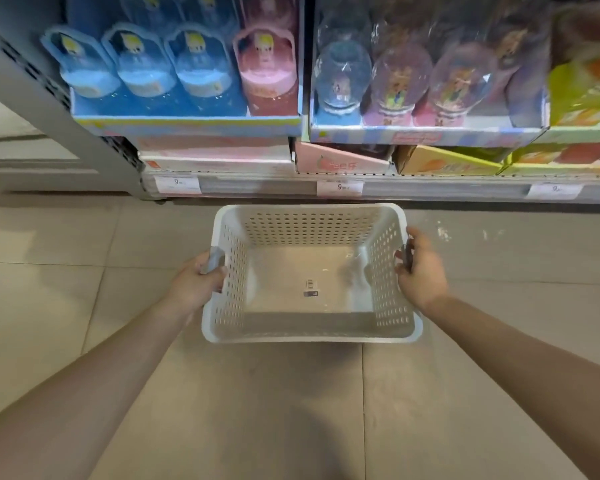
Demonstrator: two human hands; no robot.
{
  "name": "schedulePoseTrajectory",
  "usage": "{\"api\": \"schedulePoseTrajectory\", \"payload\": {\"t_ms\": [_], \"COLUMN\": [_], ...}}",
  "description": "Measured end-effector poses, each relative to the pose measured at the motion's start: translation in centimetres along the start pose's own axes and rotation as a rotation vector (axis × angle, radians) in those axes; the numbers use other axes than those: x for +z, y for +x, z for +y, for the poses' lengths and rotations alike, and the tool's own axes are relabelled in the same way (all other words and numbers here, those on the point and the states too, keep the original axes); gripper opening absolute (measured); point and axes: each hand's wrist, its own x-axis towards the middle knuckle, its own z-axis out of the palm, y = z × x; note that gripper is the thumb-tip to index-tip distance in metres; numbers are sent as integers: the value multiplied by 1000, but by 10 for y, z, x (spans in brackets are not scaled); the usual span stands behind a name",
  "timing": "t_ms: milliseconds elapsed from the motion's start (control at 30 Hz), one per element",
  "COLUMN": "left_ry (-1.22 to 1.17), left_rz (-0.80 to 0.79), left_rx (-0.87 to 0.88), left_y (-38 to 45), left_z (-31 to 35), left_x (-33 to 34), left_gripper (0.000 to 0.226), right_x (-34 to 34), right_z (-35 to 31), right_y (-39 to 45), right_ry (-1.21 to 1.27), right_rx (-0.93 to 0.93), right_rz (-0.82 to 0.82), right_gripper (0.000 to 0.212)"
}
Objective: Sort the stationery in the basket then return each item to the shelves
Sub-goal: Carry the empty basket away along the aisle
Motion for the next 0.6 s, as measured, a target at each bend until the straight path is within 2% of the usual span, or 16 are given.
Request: {"api": "schedulePoseTrajectory", "payload": {"t_ms": [200,400,533,600], "left_ry": [-7,-19,32,48], "left_rz": [30,95,65,50], "left_rx": [-38,-23,-19,1], "left_y": [26,23,8,-5], "left_z": [-15,-5,6,17], "left_x": [15,19,12,7], "left_gripper": [42,37,38,41], "right_x": [18,20,7,-3], "right_z": [15,12,1,-6], "right_y": [19,20,11,4], "right_ry": [54,77,0,-5], "right_rx": [-8,20,34,47], "right_rz": [14,31,-71,-60], "right_gripper": [59,58,61,64]}}
